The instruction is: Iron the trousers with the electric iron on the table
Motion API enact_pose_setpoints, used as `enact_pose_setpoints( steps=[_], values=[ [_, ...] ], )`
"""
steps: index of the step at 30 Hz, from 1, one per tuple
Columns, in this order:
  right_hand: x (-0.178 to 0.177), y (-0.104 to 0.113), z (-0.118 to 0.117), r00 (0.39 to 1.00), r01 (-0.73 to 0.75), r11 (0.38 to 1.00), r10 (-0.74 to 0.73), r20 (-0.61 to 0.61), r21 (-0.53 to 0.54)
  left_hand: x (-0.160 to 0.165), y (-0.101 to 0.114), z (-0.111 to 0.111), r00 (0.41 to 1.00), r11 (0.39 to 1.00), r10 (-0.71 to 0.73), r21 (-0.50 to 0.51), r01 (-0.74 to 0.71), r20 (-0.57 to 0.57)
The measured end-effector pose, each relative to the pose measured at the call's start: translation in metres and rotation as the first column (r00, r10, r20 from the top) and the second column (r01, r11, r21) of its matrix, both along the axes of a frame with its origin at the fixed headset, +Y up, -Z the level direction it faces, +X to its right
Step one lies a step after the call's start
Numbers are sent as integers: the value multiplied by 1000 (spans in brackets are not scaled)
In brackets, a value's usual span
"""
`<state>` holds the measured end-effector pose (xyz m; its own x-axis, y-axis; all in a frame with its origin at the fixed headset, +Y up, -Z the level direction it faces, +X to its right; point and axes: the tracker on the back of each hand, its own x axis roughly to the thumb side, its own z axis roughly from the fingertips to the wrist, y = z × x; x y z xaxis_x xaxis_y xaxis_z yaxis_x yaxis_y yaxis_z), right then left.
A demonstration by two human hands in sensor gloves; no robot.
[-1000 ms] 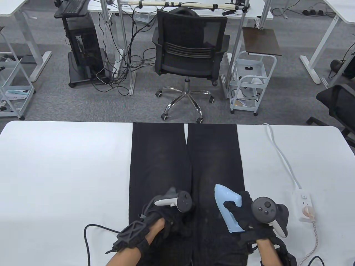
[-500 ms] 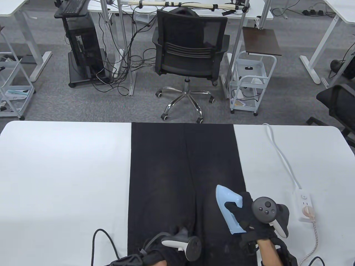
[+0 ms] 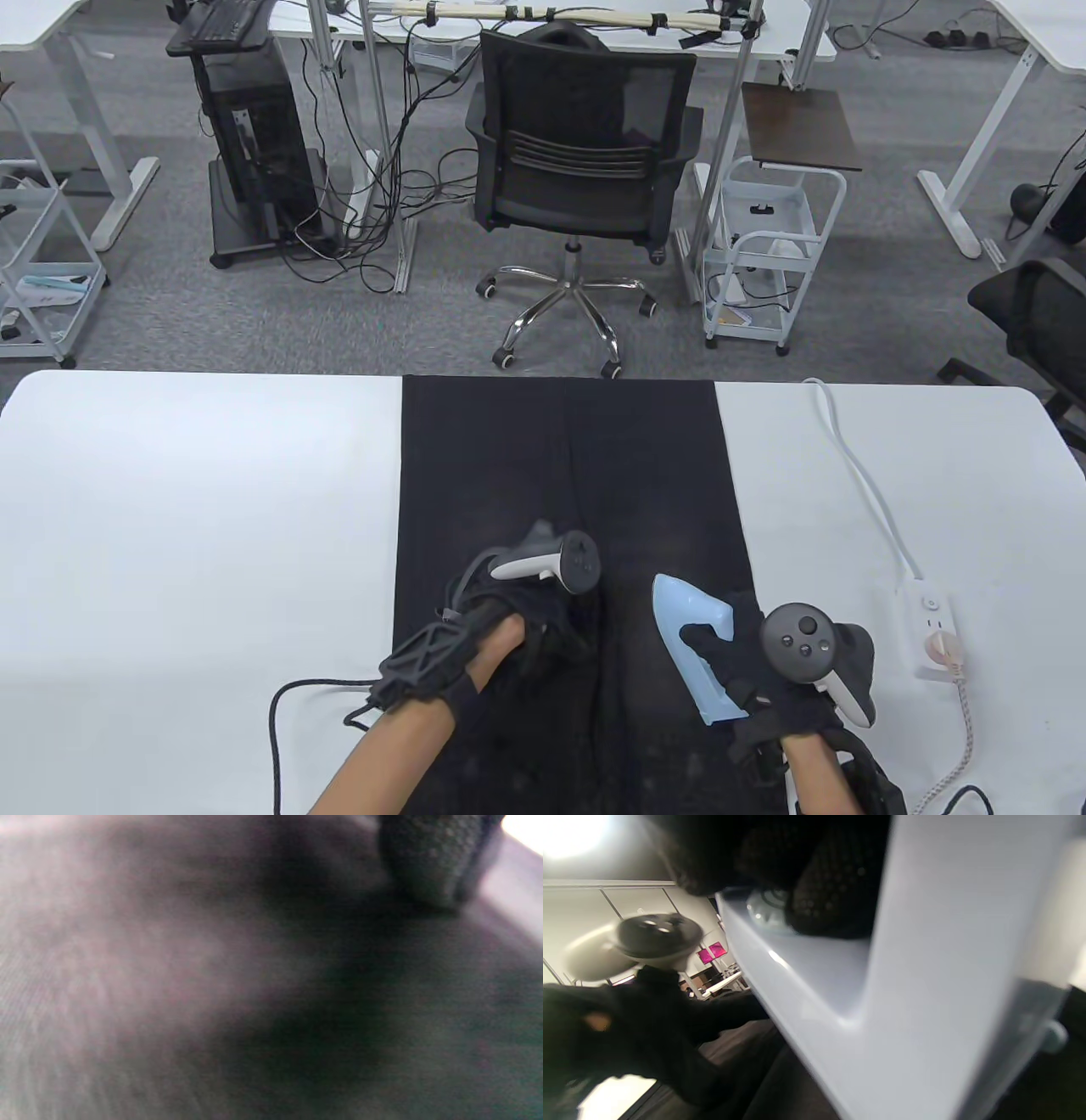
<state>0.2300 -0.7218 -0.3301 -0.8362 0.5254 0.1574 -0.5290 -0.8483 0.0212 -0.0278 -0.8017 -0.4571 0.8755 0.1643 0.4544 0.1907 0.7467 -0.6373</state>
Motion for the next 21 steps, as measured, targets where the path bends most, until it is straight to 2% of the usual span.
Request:
enact_pose_setpoints(
  steps=[2, 4, 7, 10, 15, 21],
  values=[
    [0, 0, 0, 1000, -10, 1000, 10, 1, -8, 1, -17, -6, 999, 998, -31, -59, 31, -6],
    [0, -1, 0, 1000, -19, 1000, 19, 11, -5, -1, -18, -4, 998, 996, 35, -78, -39, -50],
    [0, -2, -2, 999, -28, 1000, 28, 17, -7, 1, -16, 4, 1000, 999, -20, -46, 20, 4],
    [0, -5, -2, 999, -34, 999, 34, 16, -20, 1, -18, 19, 1000, 998, -6, -64, 6, 3],
    [-6, -8, -3, 997, -74, 996, 73, -18, -42, 7, -17, 59, 999, 998, -35, -48, 37, 41],
    [-16, -8, -4, 981, -176, 980, 167, -94, -95, 18, -15, 122, 988, 991, -114, -60, 120, 103]
  ],
)
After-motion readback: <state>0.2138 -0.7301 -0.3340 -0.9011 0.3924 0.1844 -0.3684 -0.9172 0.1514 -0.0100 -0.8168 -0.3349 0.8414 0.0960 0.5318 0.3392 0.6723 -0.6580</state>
